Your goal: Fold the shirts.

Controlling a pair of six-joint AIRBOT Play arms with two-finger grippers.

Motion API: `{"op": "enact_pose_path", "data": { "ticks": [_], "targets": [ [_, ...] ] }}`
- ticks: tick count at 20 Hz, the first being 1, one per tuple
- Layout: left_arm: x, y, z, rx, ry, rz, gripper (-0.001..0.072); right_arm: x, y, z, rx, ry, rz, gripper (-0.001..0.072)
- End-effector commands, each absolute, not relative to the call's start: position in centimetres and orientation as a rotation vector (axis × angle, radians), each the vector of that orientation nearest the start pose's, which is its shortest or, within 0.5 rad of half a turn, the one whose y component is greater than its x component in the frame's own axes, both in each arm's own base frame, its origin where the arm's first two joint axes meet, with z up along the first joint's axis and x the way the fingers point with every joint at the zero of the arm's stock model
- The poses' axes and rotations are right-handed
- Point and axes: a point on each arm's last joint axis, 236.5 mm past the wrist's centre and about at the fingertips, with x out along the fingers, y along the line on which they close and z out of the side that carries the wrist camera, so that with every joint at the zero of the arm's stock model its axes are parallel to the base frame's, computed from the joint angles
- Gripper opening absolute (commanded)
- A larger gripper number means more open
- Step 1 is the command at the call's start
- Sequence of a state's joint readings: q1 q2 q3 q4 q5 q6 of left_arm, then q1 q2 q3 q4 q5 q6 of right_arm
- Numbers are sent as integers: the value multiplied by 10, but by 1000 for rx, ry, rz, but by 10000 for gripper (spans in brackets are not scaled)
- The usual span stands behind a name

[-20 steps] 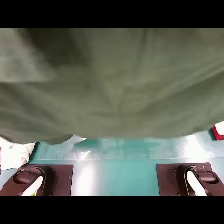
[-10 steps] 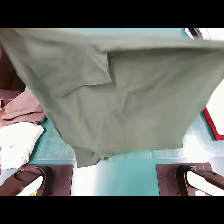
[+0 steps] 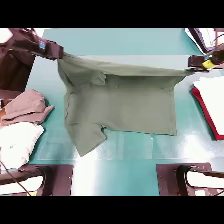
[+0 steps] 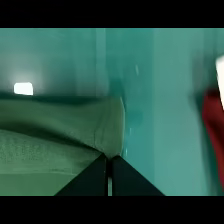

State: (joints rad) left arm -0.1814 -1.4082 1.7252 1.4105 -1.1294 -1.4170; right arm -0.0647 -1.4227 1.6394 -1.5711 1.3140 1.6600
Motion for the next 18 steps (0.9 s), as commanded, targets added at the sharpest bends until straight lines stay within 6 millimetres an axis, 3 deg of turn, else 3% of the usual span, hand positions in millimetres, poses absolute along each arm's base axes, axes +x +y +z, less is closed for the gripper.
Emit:
{"op": "enact_pose_path", "data": {
  "ticks": [1,4,9,12,15,18],
  "targets": [
    [524,-123,139,121,804,-320,27,495,-27,90,113,978,-92,15],
    [541,-120,134,136,760,-296,27,516,-29,87,112,910,-90,15],
    [572,-118,154,145,604,-265,27,542,-31,79,113,839,-90,16],
    [580,-119,136,146,624,-264,27,542,-30,58,116,886,-90,16],
    [555,-116,93,169,816,-279,26,520,-30,30,102,1028,-93,15],
    [503,-98,53,233,1096,-275,26,491,-26,15,65,1165,-71,15]
  ]
}}
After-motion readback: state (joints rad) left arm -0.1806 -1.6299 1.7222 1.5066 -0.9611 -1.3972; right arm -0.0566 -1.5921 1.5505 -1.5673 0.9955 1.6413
